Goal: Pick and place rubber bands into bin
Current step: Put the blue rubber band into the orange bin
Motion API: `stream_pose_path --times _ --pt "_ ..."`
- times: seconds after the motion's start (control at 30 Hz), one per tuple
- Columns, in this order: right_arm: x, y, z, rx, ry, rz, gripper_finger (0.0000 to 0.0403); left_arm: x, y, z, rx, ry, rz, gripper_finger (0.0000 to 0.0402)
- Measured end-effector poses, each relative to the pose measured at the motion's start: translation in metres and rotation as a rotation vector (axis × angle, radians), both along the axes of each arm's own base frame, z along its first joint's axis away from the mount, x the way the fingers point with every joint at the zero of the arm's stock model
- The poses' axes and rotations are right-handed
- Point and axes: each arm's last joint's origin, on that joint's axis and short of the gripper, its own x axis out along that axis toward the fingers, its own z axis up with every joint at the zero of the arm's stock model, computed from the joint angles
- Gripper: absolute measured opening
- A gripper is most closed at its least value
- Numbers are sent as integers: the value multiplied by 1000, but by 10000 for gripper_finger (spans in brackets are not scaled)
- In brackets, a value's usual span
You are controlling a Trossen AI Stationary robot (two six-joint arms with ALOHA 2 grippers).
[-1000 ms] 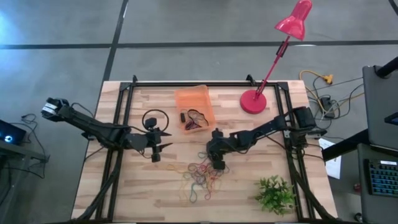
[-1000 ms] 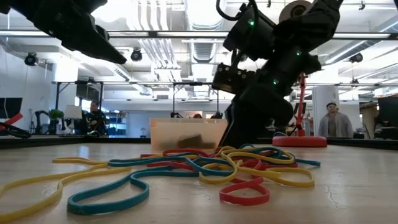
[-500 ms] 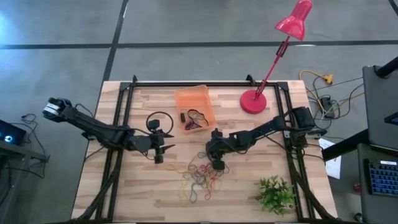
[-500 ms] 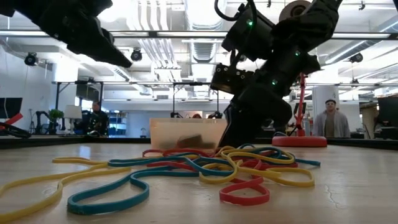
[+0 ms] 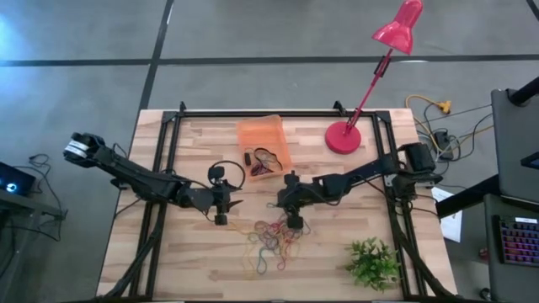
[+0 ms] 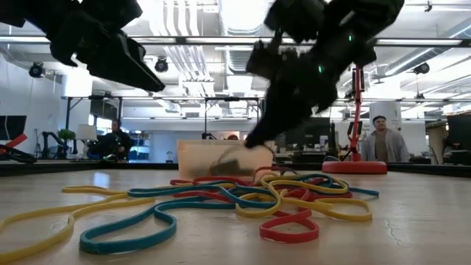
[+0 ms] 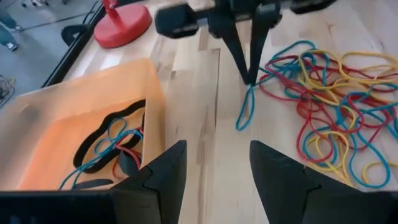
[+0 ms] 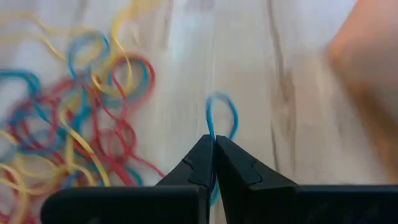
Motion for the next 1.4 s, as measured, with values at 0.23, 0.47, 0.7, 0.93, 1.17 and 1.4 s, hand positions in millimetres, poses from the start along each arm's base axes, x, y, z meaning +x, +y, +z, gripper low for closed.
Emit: stream_pose_path --times 0.23,0.47,0.7,0.93,1.17,1.4 --pt "-4 2 44 -32 -104 50 8 2 -1 11 -7 -34 -2 160" --pt "-14 -2 95 -134 -257 57 8 0 0 12 -8 -37 -2 160" --pt "-17 -17 143 -338 -379 -2 8 -1 1 15 4 -48 -8 160" --pt "-5 -64 163 -409 -405 -130 8 -4 1 19 -14 -63 -24 160" --pt "7 -119 136 -311 -330 -257 9 -10 0 12 -69 -3 -55 160" --pt "18 -153 104 -265 -279 -360 9 -14 1 3 -115 47 -14 160"
